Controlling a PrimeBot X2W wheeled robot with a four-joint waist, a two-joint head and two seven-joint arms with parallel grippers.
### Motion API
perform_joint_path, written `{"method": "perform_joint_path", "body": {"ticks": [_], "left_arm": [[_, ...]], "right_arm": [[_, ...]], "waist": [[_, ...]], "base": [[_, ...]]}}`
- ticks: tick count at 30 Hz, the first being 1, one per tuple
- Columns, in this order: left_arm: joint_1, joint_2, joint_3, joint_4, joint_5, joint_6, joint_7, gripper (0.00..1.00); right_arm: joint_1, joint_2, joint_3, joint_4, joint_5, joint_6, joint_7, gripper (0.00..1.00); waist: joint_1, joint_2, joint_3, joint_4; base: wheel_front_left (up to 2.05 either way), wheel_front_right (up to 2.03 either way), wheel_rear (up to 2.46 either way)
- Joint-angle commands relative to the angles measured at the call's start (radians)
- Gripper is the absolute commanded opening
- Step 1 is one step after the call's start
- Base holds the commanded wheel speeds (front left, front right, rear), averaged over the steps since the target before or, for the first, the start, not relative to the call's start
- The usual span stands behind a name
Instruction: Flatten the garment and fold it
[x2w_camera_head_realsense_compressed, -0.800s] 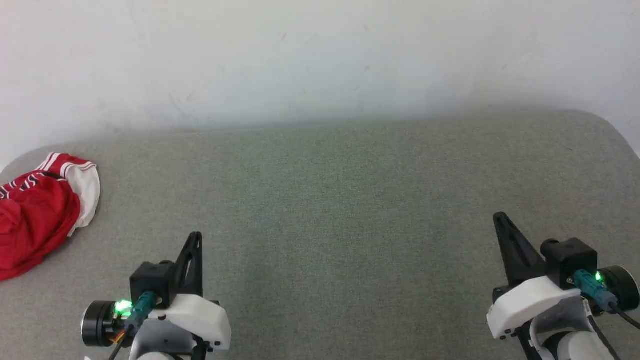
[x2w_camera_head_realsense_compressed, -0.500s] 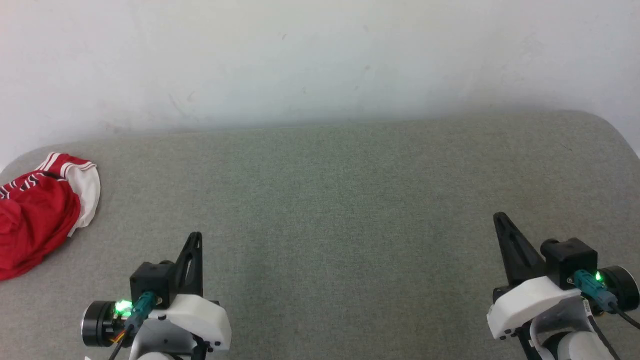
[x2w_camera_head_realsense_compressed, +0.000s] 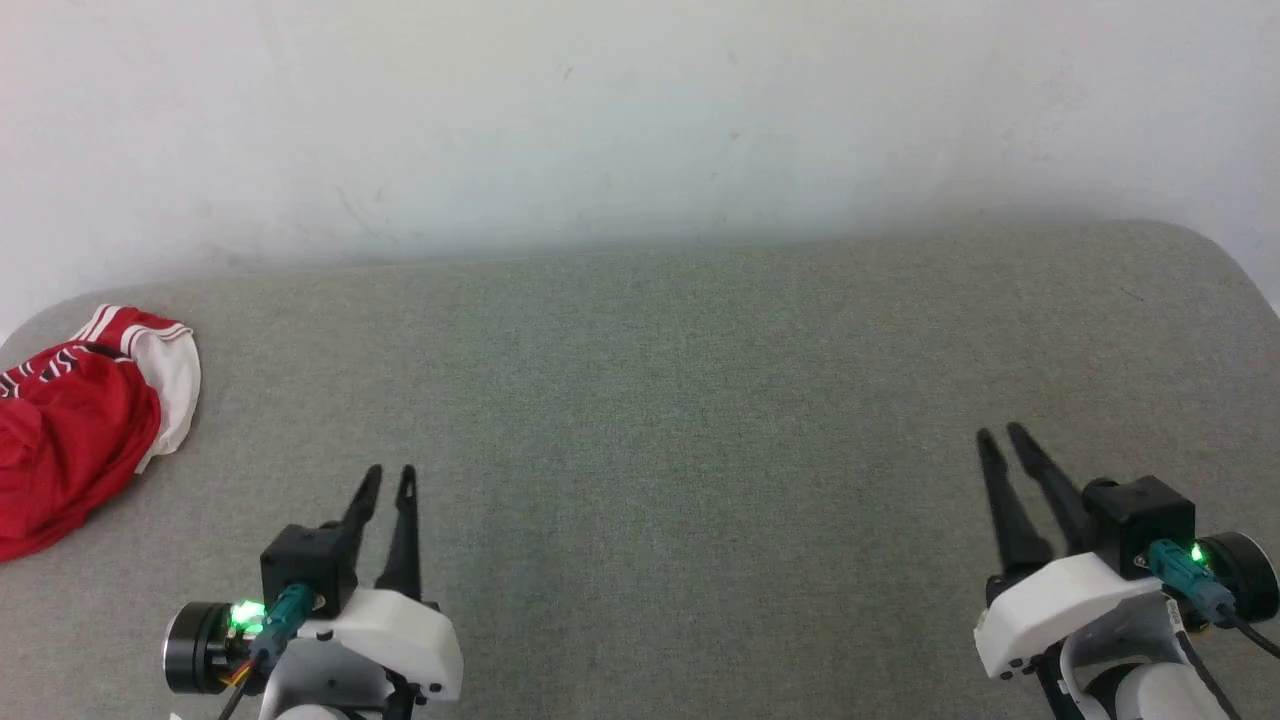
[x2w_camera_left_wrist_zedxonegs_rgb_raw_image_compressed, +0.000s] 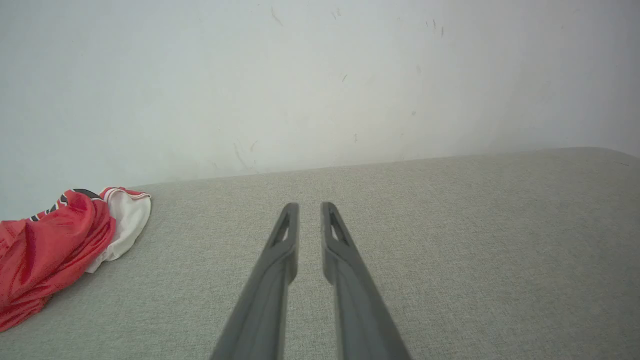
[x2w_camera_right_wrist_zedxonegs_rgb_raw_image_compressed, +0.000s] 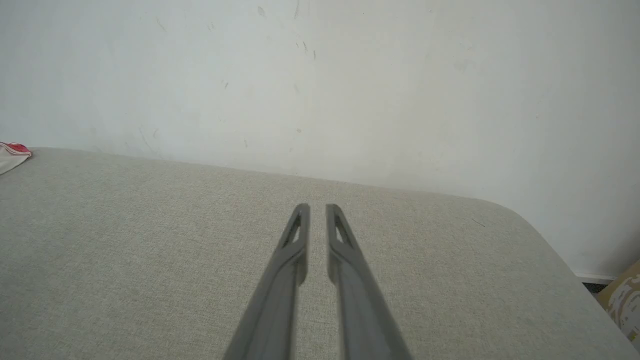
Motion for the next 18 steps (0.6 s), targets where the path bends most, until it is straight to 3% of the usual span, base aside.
{"method": "perform_joint_path", "body": {"ticks": [1,18], "left_arm": [[0.002,0.0,0.0,-0.001,-0.002,-0.001,-0.005,1.0],[0.019,-0.001,0.002,-0.014,-0.019,-0.011,-0.04,1.0]], "right_arm": [[0.002,0.0,-0.005,0.001,0.005,0.0,-0.005,1.0],[0.019,0.001,-0.041,0.007,0.03,0.0,-0.04,1.0]], "waist": [[0.0,-0.0001,0.0,0.0],[0.0,-0.0001,0.005,0.005]], "base": [[0.0,0.0,0.0],[0.0,0.0,0.0]]}}
